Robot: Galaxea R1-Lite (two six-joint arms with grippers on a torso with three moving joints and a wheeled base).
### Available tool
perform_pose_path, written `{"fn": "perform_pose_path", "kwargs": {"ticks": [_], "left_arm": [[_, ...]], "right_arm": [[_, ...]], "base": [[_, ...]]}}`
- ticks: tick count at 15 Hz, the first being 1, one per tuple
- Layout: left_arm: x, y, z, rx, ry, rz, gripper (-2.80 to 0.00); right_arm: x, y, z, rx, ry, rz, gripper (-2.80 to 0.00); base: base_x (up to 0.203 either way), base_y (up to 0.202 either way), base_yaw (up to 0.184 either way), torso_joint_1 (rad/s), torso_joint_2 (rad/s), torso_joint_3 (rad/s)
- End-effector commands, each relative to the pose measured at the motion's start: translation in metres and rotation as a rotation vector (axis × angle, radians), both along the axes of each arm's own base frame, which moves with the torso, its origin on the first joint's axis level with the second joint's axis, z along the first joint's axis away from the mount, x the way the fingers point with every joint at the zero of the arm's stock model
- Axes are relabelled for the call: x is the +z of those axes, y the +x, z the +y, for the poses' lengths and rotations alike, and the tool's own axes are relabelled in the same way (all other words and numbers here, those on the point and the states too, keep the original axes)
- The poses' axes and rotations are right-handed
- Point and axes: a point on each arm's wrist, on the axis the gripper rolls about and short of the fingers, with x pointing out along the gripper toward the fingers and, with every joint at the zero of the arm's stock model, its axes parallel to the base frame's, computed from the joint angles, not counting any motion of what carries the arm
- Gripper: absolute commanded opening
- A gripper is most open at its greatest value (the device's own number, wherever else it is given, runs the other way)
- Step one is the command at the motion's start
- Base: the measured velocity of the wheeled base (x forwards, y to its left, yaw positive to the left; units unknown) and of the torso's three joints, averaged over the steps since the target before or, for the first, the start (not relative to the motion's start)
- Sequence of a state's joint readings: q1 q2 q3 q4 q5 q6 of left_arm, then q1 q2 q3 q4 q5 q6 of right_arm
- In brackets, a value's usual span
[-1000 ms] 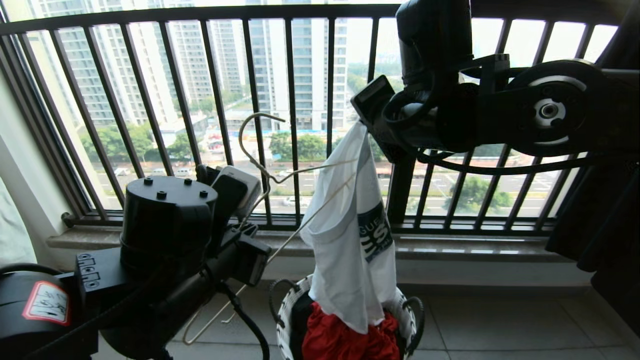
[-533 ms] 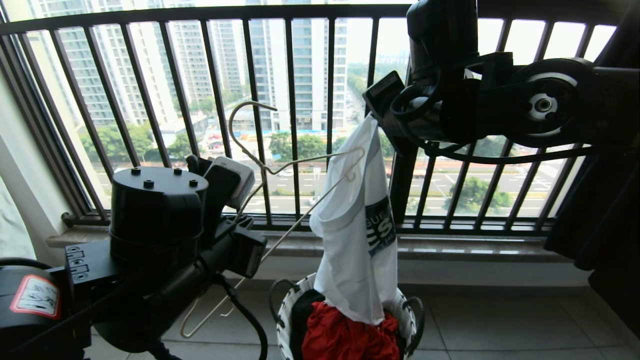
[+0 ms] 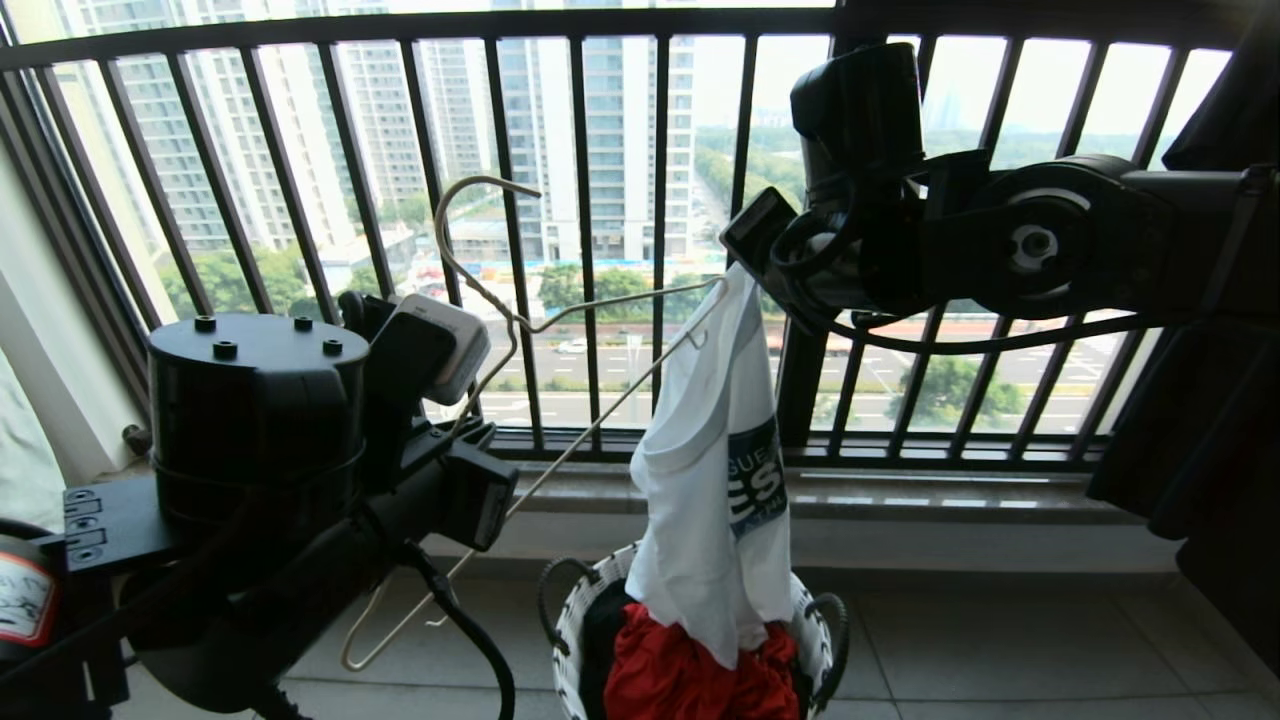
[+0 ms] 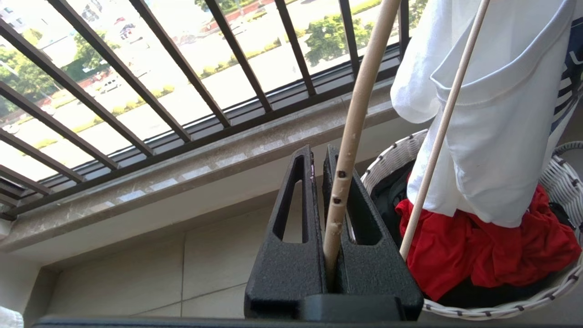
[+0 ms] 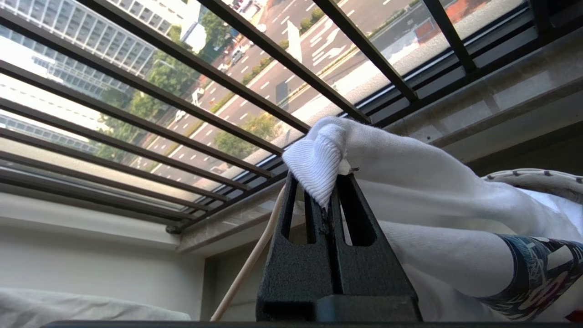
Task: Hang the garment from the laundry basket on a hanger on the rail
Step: Hang the clothes on the clothes rack
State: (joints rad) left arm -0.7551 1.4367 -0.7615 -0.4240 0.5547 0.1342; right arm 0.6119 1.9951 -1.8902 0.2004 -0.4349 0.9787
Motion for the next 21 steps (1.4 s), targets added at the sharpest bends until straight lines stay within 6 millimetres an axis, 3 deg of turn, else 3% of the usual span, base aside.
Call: {"fn": "perform_pose_path", "kwargs": {"ticks": [1, 13, 18, 21], "left_arm": [[0.011, -0.009, 0.009, 0.000, -0.011, -0.034, -2.80], [0.013, -0.033, 0.029, -0.064, 0.108, 0.117, -2.80], [0.007, -0.033, 0.030, -0.061, 0.148, 0.171, -2.80], [0.003, -0.023, 0.032, -0.020, 0.163, 0.193, -2.80]], "right_arm": [[-0.003, -0.001, -0.002, 0.003, -0.022, 0.011, -2.80], [0.005, 0.000, -0.025, -0.002, -0.114, -0.006, -2.80], [0.005, -0.002, -0.026, 0.002, -0.128, -0.006, -2.80], [0.006, -0.004, -0.027, 0.010, -0.144, -0.010, -2.80]], "base": [[0.000, 0.000, 0.000, 0.000, 0.00, 0.000], [0.000, 0.000, 0.000, 0.000, 0.00, 0.000], [0.000, 0.000, 0.000, 0.000, 0.00, 0.000], [0.000, 0.000, 0.000, 0.000, 0.00, 0.000]]}}
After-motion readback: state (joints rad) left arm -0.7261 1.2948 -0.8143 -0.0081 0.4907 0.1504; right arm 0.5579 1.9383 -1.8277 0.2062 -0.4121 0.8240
